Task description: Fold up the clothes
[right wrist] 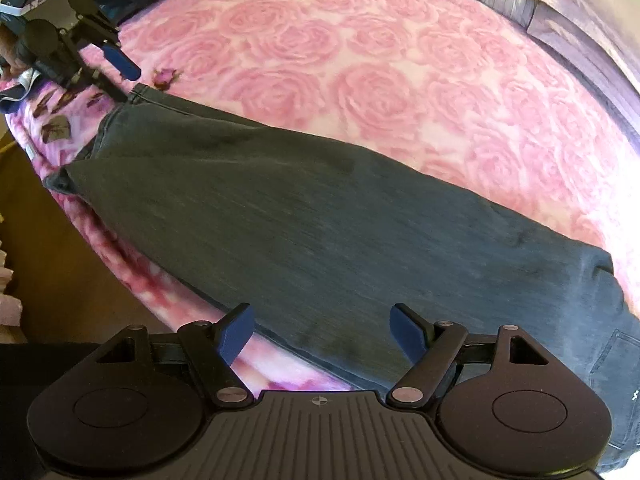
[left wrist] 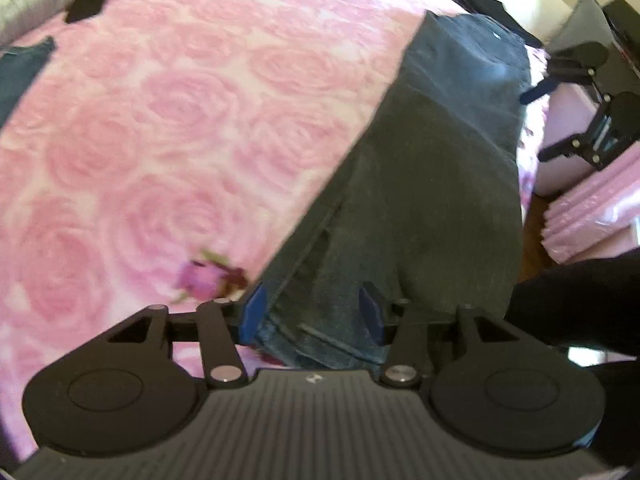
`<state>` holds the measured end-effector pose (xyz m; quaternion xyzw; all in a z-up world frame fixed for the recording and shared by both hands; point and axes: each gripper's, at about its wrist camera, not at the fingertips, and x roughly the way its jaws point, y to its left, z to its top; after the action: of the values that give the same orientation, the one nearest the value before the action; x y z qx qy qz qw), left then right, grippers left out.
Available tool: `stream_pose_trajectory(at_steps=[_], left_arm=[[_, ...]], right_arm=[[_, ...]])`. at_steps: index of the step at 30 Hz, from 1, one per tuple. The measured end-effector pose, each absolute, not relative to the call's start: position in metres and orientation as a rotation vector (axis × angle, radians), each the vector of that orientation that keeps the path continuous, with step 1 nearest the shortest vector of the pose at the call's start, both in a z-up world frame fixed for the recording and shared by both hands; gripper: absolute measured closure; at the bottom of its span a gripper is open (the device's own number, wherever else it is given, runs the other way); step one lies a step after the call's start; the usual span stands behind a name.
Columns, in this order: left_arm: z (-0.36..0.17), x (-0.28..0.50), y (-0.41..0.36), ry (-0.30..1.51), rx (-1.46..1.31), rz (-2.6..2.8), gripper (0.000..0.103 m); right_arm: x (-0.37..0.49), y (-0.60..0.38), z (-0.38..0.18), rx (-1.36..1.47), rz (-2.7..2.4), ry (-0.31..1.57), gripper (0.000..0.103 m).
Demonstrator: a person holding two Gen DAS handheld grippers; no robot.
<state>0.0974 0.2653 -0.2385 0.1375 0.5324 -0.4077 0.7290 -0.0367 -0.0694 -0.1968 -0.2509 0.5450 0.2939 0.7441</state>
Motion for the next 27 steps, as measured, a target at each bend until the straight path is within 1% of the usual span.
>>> stream_pose_trajectory(at_steps=[1, 2, 3, 4, 6, 9, 11, 13, 15, 17, 18, 24, 27], left_arm=[[-0.245, 0.097, 0.263, 1.192, 0.3, -0.914, 0.067], [-0.252, 0.097, 0.261, 1.219, 0.304, -0.93, 0.073], [-0.254, 0.095, 0.26, 1.227, 0.315, -0.945, 0.084], [-0.254, 0.094, 0.259, 1.229, 0.329, -0.955, 0.09], [-0.24, 0.097, 0.261, 1.207, 0.372, -0.953, 0.094], [-0.22, 0.112, 0.272, 1.154, 0.389, -0.899, 0.094], [-0.226, 0.124, 0.274, 1.173, 0.383, -0.856, 0.092], [-0.24, 0.127, 0.272, 1.193, 0.431, -0.824, 0.08], [-0.246, 0.122, 0.272, 1.174, 0.483, -0.8, 0.072], [-0.237, 0.111, 0.273, 1.156, 0.452, -0.796, 0.071], [-0.232, 0.105, 0.273, 1.148, 0.436, -0.794, 0.074], [-0.208, 0.069, 0.275, 1.098, 0.346, -0.79, 0.074], [-0.222, 0.045, 0.257, 1.136, 0.364, -0.849, 0.074]], right_arm=[[-0.037, -0.067, -0.197, -0.544, 0.641, 1.196, 0.025], [-0.038, -0.065, -0.198, -0.539, 0.639, 1.199, 0.025], [-0.038, -0.063, -0.198, -0.534, 0.637, 1.201, 0.025], [-0.039, -0.061, -0.199, -0.529, 0.635, 1.203, 0.025], [-0.041, -0.056, -0.197, -0.531, 0.633, 1.204, 0.025], [-0.046, -0.051, -0.192, -0.526, 0.629, 1.196, 0.025], [-0.048, -0.049, -0.193, -0.511, 0.621, 1.193, 0.025], [-0.049, -0.045, -0.198, -0.503, 0.618, 1.203, 0.025], [-0.05, -0.04, -0.2, -0.505, 0.629, 1.205, 0.025], [-0.052, -0.035, -0.202, -0.504, 0.642, 1.205, 0.025], [-0.052, -0.033, -0.203, -0.498, 0.646, 1.204, 0.025], [-0.047, -0.031, -0.218, -0.392, 0.622, 1.231, 0.025], [-0.041, -0.034, -0.231, -0.314, 0.591, 1.247, 0.025]])
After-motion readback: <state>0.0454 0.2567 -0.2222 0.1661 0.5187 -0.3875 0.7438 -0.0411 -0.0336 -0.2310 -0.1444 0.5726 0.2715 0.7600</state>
